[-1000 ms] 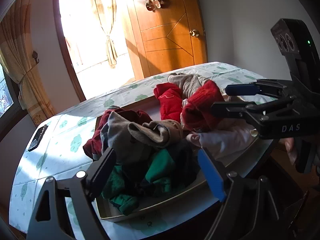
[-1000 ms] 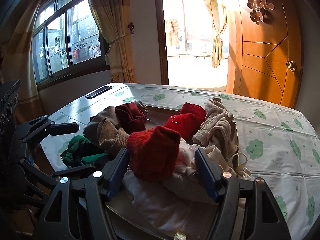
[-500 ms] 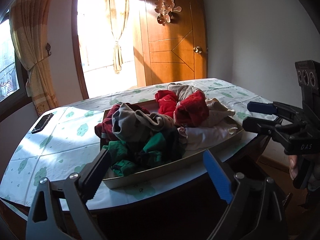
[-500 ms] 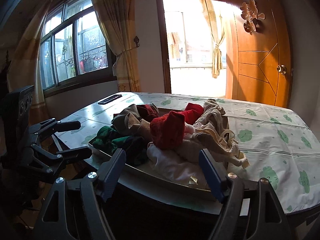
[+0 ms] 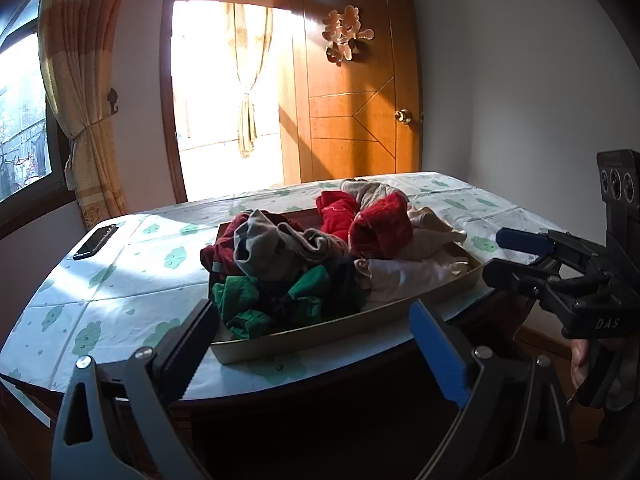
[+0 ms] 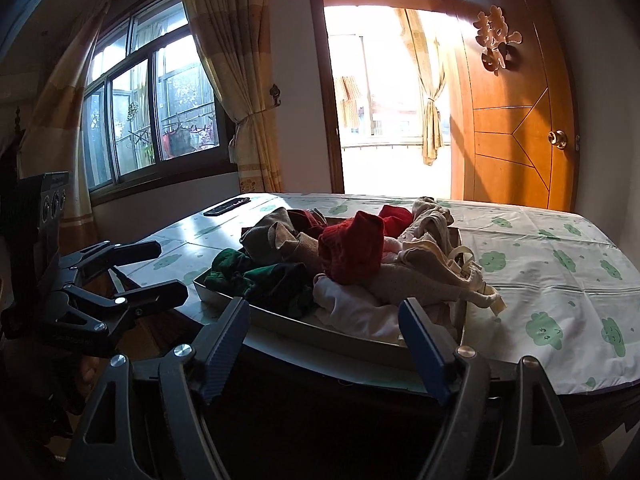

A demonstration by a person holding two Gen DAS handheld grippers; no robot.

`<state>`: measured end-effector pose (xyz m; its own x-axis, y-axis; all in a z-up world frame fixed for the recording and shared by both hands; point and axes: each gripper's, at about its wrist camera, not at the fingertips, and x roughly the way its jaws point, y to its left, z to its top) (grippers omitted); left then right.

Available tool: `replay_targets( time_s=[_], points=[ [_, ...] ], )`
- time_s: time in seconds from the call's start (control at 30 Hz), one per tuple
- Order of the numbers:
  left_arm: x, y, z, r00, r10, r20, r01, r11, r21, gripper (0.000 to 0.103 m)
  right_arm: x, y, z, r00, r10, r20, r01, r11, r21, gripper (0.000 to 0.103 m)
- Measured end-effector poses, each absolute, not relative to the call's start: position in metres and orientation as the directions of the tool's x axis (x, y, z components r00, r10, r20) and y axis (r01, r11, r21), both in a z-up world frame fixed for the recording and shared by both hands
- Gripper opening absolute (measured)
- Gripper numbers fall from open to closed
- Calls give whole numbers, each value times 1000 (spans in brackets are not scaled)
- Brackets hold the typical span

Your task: Take underwear out of drawer

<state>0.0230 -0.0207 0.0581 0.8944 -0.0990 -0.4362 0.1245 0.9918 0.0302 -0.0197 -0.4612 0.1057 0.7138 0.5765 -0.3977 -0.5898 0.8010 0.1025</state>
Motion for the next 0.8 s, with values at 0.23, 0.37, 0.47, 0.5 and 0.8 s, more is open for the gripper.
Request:
replay_targets(
  time_s=[0.23, 0.37, 0.47, 0.5, 0.8],
  points=[
    [20, -23, 57, 896, -99, -434, 126, 991, 33, 98, -24, -461, 107, 714, 585, -384, -594, 797, 110, 79],
    [20, -23, 55, 892, -95, -441, 123, 992, 36, 99, -24, -460, 105, 711, 587, -386, -595, 796, 115, 79],
    [21, -24, 55, 892, -85, -445, 114, 993, 38, 100, -25, -459, 104, 712, 586, -386, -594, 796, 113, 79],
    [21, -23, 55, 891, -85, -445, 112, 993, 35, 100, -26, -459, 104, 713, 587, -384, -595, 796, 113, 79],
    [22, -25, 55, 888, -88, -452, 116, 993, 35, 100, -26, -460, 104, 715, 588, -379, -594, 796, 115, 79]
  ],
)
